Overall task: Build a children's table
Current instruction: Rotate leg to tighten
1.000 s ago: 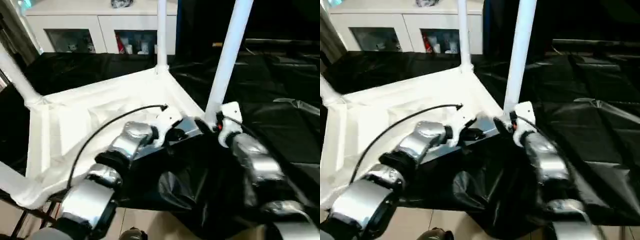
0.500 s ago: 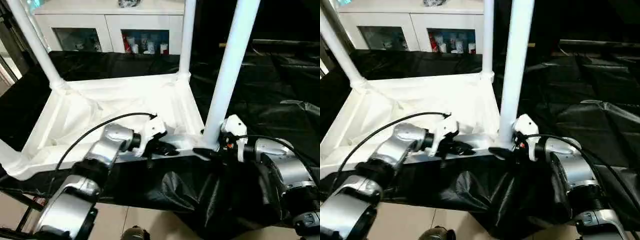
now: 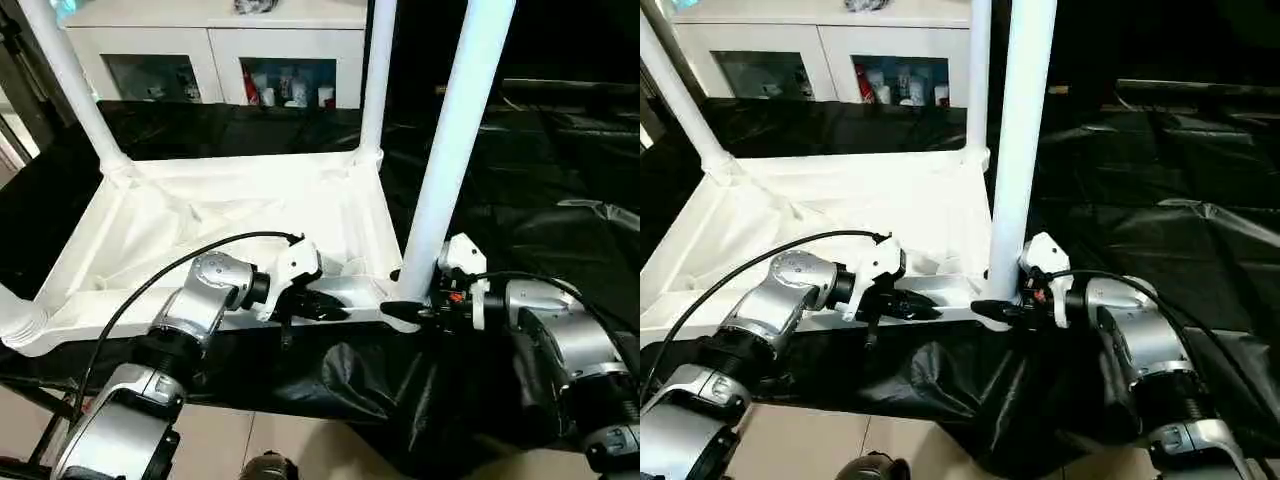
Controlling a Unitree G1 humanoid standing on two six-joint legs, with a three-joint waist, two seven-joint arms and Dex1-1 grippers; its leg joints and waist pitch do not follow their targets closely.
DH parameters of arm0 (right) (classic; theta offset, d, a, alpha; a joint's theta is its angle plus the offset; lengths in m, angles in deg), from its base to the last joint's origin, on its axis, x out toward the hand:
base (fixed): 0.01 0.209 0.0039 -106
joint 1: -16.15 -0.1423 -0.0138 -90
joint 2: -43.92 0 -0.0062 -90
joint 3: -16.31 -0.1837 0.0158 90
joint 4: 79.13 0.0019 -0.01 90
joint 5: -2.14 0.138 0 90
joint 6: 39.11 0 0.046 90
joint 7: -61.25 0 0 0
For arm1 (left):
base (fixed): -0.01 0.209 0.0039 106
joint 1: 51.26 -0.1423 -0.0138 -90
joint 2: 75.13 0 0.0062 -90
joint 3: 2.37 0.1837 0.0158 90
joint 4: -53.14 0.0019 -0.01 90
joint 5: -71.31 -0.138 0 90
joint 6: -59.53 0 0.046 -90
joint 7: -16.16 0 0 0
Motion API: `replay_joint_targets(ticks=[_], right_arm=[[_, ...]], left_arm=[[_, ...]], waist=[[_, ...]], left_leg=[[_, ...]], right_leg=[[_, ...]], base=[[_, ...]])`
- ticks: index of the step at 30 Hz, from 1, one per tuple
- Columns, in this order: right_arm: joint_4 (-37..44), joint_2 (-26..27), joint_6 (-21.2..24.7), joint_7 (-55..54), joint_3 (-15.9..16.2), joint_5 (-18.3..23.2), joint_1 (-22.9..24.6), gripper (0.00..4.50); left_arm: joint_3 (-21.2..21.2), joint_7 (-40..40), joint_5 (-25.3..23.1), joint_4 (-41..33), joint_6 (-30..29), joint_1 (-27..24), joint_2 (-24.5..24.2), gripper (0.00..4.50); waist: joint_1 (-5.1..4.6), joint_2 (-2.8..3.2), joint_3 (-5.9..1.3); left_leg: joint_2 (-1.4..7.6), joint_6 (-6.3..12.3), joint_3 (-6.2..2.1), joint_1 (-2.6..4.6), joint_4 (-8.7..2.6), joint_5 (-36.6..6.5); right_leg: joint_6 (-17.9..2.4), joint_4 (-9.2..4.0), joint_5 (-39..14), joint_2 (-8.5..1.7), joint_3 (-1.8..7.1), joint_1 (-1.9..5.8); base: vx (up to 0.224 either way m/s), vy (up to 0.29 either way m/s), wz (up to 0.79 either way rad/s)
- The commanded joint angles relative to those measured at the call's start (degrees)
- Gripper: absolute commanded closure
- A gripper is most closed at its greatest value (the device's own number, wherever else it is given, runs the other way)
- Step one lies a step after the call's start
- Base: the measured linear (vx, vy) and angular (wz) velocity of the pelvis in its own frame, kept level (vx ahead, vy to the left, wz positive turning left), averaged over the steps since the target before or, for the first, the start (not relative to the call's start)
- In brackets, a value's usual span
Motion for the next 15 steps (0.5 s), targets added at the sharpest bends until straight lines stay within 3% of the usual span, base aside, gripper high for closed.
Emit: replay_joint_targets(ticks=[1,3,6,9,15], right_arm=[[-4.8,4.6,1.8,-12.2,-1.2,-2.3,-2.1,1.83],[-6.5,6.6,2.6,-18.0,-2.5,-3.0,-2.6,1.83],[-8.7,9.9,4.0,-28.1,-3.8,-4.5,-2.9,1.83],[-12.5,14.6,5.4,-41.3,-5.8,-6.2,-3.7,1.84],[-15.3,19.6,2.5,-47.8,-7.0,-6.8,-5.8,1.84]], left_arm=[[-1.2,4.7,1.6,2.3,0.7,3.0,4.8,4.5],[-1.6,8.1,0.9,4.6,1.1,4.4,6.2,4.5],[-2.0,15.2,-0.5,8.9,0.7,7.2,8.7,4.5],[-3.3,26.1,-1.7,14.4,-0.2,11.4,12.3,4.5],[-3.9,29.1,-2.0,17.9,2.5,14.3,15.6,4.5]], waist=[[-0.35,-1.44,-3.93],[-0.95,-1.46,-3.85],[-1.46,-1.52,-3.71],[-1.67,-1.06,-3.79],[-1.42,-0.66,-3.98]], left_leg=[[2.84,3.79,-1.09,1.47,-3.74,-12.1],[2.76,1.53,-1.3,1.66,-4.17,-14.3],[2.7,1.0,-1.29,1.78,-4.33,-15.7],[2.55,-0.63,-1.41,2.12,-4.49,-16.5],[2.44,0.15,-1.51,1.87,-4.42,-15.7]], right_leg=[[-14.0,-4.49,-10.4,-3.66,1.79,1.85],[-13.5,-4.68,-12.8,-3.66,1.76,1.93],[-12.7,-4.97,-12.6,-3.74,1.96,2.13],[-12.4,-5.05,-12.8,-3.67,1.97,1.92],[-11.9,-4.94,-8.3,-3.83,1.97,2.42]], base=[[0.0,0.0,0.0],[0.0,0.0,0.0],[0.0,0.0,0.0],[0.0,0.0,0.0],[0.0,0.0,0.0]])
